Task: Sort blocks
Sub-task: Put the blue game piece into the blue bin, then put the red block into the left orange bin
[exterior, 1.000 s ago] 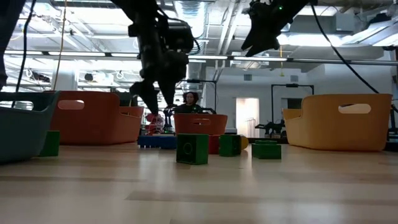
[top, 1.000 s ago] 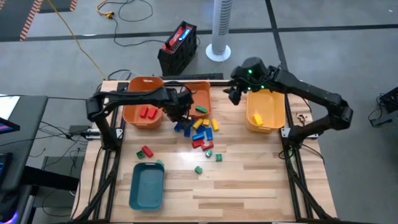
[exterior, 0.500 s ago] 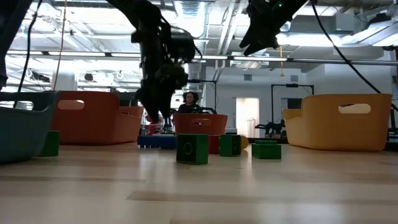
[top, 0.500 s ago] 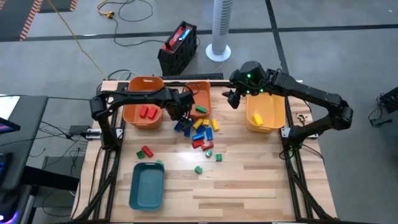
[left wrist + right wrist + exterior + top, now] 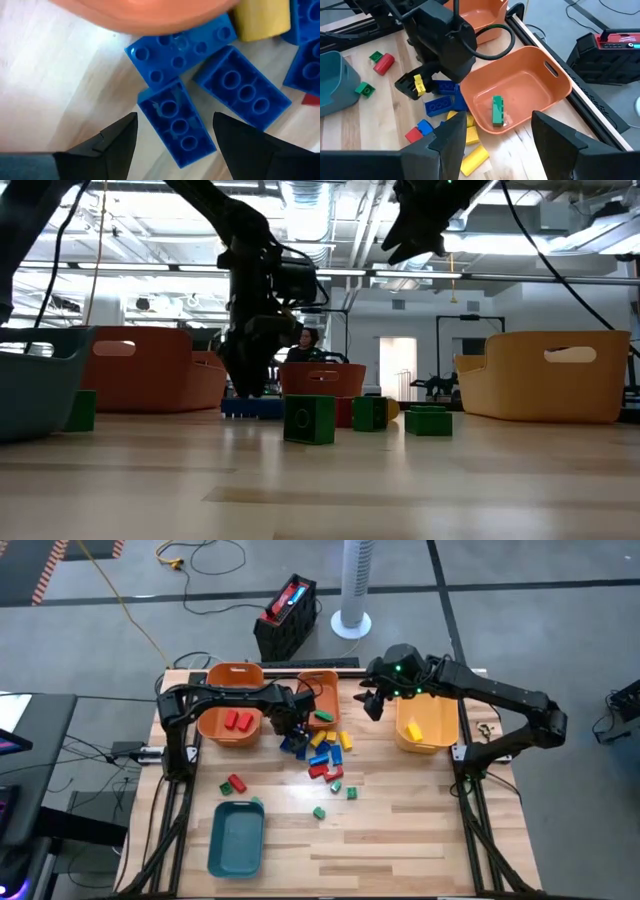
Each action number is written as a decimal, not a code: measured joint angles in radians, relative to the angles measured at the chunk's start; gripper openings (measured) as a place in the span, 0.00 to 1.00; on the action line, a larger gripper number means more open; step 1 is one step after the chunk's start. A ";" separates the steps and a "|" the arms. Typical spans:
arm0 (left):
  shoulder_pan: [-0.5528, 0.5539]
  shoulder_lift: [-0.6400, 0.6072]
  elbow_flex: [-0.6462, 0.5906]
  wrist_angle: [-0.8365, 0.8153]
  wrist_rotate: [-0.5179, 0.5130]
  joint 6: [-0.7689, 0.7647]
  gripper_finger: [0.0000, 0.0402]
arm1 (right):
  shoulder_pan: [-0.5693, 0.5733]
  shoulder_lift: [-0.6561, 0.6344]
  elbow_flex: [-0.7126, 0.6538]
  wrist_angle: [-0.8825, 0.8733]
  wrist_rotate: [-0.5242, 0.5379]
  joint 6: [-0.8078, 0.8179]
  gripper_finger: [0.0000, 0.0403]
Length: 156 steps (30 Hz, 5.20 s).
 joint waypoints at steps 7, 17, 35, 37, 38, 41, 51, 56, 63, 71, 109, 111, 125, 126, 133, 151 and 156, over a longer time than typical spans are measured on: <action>0.000 0.004 -0.005 0.017 -0.005 0.025 0.63 | 0.011 0.000 0.000 0.000 0.017 0.000 0.58; 0.002 0.005 -0.064 0.044 -0.019 0.012 0.63 | 0.010 0.000 0.000 0.000 0.017 0.000 0.58; 0.003 -0.064 -0.076 0.008 0.024 0.038 0.32 | 0.001 0.000 0.000 0.000 0.016 -0.013 0.58; 0.006 -0.107 -0.076 -0.004 0.027 0.025 0.32 | -0.006 0.000 0.000 -0.001 0.016 -0.018 0.58; 0.010 -0.136 -0.076 -0.012 0.027 0.014 0.32 | -0.008 0.000 0.000 -0.001 0.016 -0.023 0.58; 0.012 -0.237 -0.069 -0.036 0.027 -0.017 0.32 | -0.013 0.000 0.000 -0.001 0.016 -0.033 0.58; -0.168 -0.628 -0.048 -0.161 0.197 -0.234 0.32 | -0.093 0.000 0.000 0.043 0.016 -0.106 0.58; -0.467 -0.694 -0.049 -0.219 0.197 -0.501 0.32 | -0.160 0.000 0.000 0.047 0.016 -0.109 0.58; -0.840 -0.660 -0.068 -0.159 0.127 -0.847 0.32 | -0.215 0.000 0.000 0.127 0.016 -0.116 0.58; -1.032 -0.651 -0.295 0.050 0.033 -1.136 0.32 | -0.200 0.000 0.000 0.196 0.011 -0.116 0.58; -0.900 -0.726 -0.687 0.601 0.224 -1.309 0.57 | -0.160 -0.001 0.020 0.137 0.009 -0.090 0.58; -0.893 -0.773 -0.655 0.557 0.216 -1.310 0.57 | -0.161 -0.001 0.020 0.137 0.009 -0.090 0.58; -0.735 -0.894 -0.356 -0.229 0.023 -0.967 0.52 | -0.159 -0.001 0.020 0.164 0.009 -0.083 0.58; -0.708 -0.879 -0.345 -0.273 0.024 -0.918 0.52 | -0.156 -0.001 0.020 0.166 0.009 -0.083 0.58; -0.504 -0.743 -0.351 -0.355 0.085 -0.449 0.47 | -0.130 -0.001 0.020 0.179 0.009 -0.081 0.58; -0.471 -0.447 -0.352 -0.275 0.003 0.587 0.44 | -0.100 0.000 0.019 0.180 0.010 -0.029 0.58; -0.471 -0.397 -0.393 -0.258 0.015 0.632 0.44 | -0.100 0.000 0.019 0.180 0.010 -0.029 0.58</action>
